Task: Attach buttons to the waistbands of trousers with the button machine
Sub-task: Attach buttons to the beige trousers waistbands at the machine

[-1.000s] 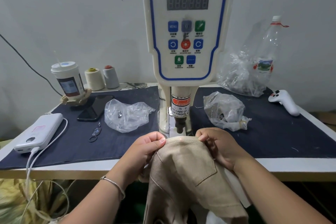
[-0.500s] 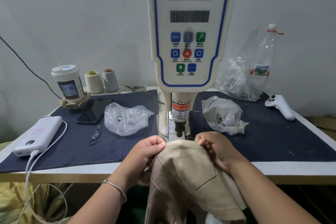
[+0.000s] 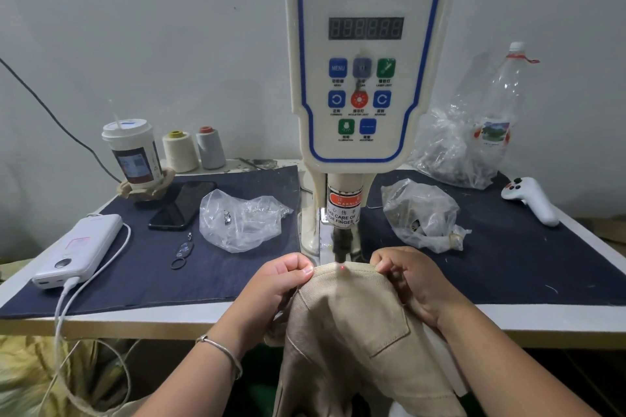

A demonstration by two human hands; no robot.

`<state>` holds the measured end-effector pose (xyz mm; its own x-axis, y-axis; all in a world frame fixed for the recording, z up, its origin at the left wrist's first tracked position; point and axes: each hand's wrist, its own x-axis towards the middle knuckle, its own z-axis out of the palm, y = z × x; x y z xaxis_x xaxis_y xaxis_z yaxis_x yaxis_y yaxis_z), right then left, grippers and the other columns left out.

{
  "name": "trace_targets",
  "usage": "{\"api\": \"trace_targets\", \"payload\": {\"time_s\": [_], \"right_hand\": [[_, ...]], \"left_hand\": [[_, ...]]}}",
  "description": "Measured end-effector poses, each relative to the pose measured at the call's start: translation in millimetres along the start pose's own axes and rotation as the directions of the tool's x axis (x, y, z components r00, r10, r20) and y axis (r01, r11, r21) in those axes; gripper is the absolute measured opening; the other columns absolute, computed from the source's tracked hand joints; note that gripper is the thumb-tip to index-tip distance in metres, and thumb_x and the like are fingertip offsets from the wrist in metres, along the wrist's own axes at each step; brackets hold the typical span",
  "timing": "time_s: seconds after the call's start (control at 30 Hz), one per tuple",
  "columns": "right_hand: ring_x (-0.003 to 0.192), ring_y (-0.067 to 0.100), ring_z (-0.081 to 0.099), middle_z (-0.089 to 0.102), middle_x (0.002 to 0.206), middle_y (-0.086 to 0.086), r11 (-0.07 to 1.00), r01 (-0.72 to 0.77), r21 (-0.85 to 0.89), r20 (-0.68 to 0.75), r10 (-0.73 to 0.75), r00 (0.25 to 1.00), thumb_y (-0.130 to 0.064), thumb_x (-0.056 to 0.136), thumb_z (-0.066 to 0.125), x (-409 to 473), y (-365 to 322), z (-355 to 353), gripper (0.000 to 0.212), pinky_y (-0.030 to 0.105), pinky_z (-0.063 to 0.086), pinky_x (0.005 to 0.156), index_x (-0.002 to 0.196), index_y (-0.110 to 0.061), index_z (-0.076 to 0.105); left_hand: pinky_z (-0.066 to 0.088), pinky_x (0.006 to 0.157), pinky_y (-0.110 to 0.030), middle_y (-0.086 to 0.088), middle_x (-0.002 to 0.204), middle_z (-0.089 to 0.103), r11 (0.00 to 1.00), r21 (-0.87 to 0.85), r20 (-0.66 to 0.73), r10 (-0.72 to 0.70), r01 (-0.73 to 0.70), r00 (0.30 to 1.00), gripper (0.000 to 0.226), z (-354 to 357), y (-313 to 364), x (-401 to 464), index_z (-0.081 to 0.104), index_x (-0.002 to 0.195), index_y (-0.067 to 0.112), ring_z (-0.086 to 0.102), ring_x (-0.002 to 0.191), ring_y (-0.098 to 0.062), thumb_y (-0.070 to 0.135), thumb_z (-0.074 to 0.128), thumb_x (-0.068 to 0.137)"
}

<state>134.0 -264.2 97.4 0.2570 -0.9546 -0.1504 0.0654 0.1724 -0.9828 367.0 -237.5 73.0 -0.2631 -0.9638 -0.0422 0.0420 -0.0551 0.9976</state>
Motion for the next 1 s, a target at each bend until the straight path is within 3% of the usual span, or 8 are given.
{"api": "trace_targets", "payload": {"time_s": [0.13,0.37,0.57,0.63,0.73,0.87,0.93,1.0], "right_hand": [[0.04,0.006,0.024,0.026,0.048,-0.003,1.0,0.015,-0.002,-0.003,-0.015,1.0,0.002,0.071,0.045,-1,0,1,0.03,0.015,0.024,0.036,0.046,-0.014,0.042],[0.045,0.01,0.023,0.025,0.05,0.001,1.0,0.028,-0.009,-0.029,-0.028,0.999,0.002,0.068,0.045,-5,-2,5,0.025,0.02,0.022,0.039,0.047,-0.012,0.041],[0.046,0.01,0.025,0.029,0.049,0.0,0.998,0.054,-0.043,-0.01,-0.054,0.998,-0.009,0.061,0.05,-16,-8,12,0.012,0.02,0.021,0.04,0.051,-0.01,0.044],[0.047,0.009,0.028,0.032,0.05,0.0,0.99,0.115,-0.082,0.054,-0.111,0.992,-0.012,0.058,0.051,-26,-13,13,0.008,0.02,0.024,0.043,0.053,-0.009,0.046],[0.052,0.01,0.037,0.04,0.056,0.003,0.975,0.178,-0.134,0.192,-0.151,0.97,-0.01,0.06,0.052,-46,-22,10,0.006,0.019,0.032,0.051,0.055,-0.01,0.052],[0.075,0.023,0.048,0.052,0.077,0.018,0.966,0.24,-0.099,0.388,-0.185,0.903,-0.011,0.064,0.049,-73,-35,9,0.014,0.03,0.037,0.073,0.051,-0.01,0.052],[0.093,0.029,0.055,0.061,0.097,0.023,0.981,0.191,-0.008,0.442,-0.168,0.881,-0.01,0.064,0.046,-84,-39,9,0.013,0.036,0.039,0.088,0.052,-0.006,0.051],[0.098,0.027,0.06,0.064,0.107,0.021,0.997,0.061,0.053,0.505,-0.08,0.86,-0.011,0.067,0.047,-94,-41,8,0.011,0.035,0.044,0.088,0.062,-0.002,0.051]], "left_hand": [[0.025,0.049,-0.026,-0.006,0.065,0.045,0.999,0.042,-0.018,0.022,-0.021,1.0,0.016,2,3,-2,0.06,0.077,0.018,0.036,0.055,-0.016,0.032,0.061,0.085],[0.025,0.045,-0.022,-0.002,0.063,0.044,0.999,0.034,-0.05,0.031,-0.029,0.998,0.015,6,4,-2,0.06,0.075,0.019,0.034,0.051,-0.013,0.032,0.062,0.083],[0.033,0.055,-0.021,-0.001,0.067,0.05,0.999,0.037,-0.057,0.035,-0.033,0.998,0.013,10,13,-9,0.061,0.073,0.02,0.041,0.059,-0.01,0.029,0.062,0.082],[0.032,0.057,-0.024,-0.002,0.068,0.049,0.997,0.038,-0.061,0.072,-0.07,0.996,0.013,12,19,-18,0.06,0.072,0.019,0.041,0.061,-0.012,0.027,0.063,0.082],[0.037,0.06,-0.016,0.005,0.068,0.052,0.979,0.082,-0.024,0.189,-0.186,0.982,0.012,16,31,-41,0.058,0.074,0.018,0.044,0.065,-0.007,0.024,0.062,0.084],[0.031,0.055,-0.016,0.006,0.066,0.047,0.957,0.082,0.09,0.271,-0.278,0.958,0.011,32,57,-79,0.058,0.077,0.018,0.038,0.06,-0.006,0.021,0.061,0.088],[0.032,0.054,-0.014,0.007,0.066,0.048,0.955,0.059,0.17,0.277,-0.291,0.946,0.013,42,75,-95,0.058,0.077,0.02,0.038,0.058,-0.005,0.017,0.059,0.09],[0.036,0.056,-0.012,0.008,0.067,0.051,0.952,0.059,0.255,0.276,-0.3,0.926,0.015,51,94,-107,0.06,0.078,0.021,0.042,0.059,-0.003,0.014,0.057,0.091]]}}
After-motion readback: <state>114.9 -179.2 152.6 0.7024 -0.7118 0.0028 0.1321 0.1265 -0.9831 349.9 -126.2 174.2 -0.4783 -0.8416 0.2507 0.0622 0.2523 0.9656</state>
